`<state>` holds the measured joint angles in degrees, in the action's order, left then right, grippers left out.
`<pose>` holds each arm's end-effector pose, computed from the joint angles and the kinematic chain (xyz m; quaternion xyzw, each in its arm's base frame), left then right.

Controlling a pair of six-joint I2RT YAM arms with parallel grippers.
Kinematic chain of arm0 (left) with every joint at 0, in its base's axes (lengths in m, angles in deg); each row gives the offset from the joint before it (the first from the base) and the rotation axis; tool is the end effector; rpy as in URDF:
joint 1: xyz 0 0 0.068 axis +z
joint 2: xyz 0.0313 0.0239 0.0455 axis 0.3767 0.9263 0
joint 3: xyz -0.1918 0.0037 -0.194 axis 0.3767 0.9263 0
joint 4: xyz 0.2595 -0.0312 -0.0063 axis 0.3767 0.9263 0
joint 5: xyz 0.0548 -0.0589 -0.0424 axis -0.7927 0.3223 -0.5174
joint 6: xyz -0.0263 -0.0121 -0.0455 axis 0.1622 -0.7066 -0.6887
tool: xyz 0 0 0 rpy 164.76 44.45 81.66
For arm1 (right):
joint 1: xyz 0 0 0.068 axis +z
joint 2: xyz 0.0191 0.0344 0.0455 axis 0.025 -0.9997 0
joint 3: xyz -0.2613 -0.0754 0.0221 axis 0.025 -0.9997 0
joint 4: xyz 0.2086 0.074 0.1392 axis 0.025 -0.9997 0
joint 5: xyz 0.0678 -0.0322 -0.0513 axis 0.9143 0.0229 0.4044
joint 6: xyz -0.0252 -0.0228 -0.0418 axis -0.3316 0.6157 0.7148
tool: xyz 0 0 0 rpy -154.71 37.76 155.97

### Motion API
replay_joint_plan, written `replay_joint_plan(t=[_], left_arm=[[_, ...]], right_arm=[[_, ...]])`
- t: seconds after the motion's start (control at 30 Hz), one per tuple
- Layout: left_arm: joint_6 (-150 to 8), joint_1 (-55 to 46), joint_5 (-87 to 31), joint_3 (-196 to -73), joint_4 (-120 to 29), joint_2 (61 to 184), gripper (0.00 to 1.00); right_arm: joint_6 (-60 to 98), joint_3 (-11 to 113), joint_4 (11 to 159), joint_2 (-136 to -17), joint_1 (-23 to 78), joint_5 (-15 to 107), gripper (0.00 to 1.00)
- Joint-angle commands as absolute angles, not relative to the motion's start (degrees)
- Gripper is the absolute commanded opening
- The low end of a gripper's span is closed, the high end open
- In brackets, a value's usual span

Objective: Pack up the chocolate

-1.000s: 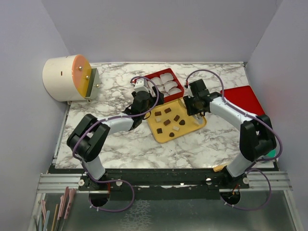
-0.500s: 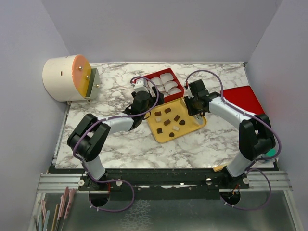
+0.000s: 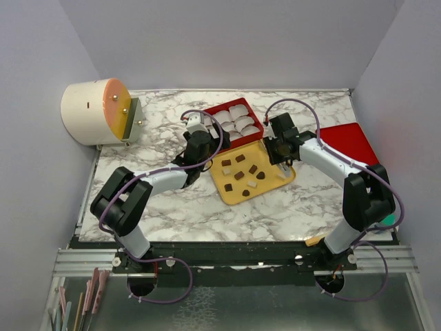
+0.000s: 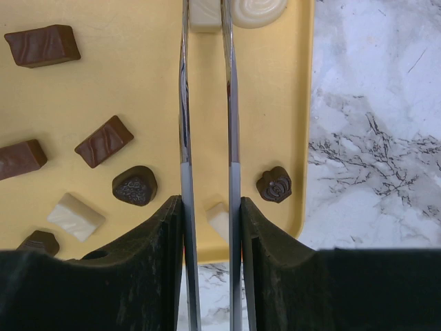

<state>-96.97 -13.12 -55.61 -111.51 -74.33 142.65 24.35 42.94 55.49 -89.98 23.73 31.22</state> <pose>0.3015 -0.1986 0.2115 -0.1162 0.7835 -0.2463 0.5585 0.3148 0.1428 0.2252 -0.1796 0.9417 0.0038 0.2844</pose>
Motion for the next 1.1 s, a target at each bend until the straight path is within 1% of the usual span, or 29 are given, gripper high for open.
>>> replay_joint_plan(t=[0.0, 0.3, 0.6, 0.73, 1.07], left_arm=[[-96.94, -12.85, -58.77, -110.98, -73.45, 139.48, 0.96], [-97.01, -12.85, -60.4, -112.05, -70.44, 137.69, 0.96], [-95.71, -12.27, -61.65, -116.63, -65.6, 137.1, 0.96], [-94.8, -11.57, -61.42, -118.52, -63.82, 137.54, 0.96], [-93.92, -8.35, -59.22, -120.13, -60.57, 137.54, 0.96]], right_arm=[[24.95, 45.15, 53.17, -87.22, 24.49, 29.72, 0.0], [25.09, 45.89, 50.55, -84.67, 25.41, 29.76, 0.01], [25.04, 54.46, 45.51, -83.19, 27.04, 31.28, 0.0], [25.26, 60.03, 45.92, -87.14, 27.11, 31.95, 0.01], [28.74, 77.51, 48.01, -104.34, 27.1, 32.73, 0.0]])
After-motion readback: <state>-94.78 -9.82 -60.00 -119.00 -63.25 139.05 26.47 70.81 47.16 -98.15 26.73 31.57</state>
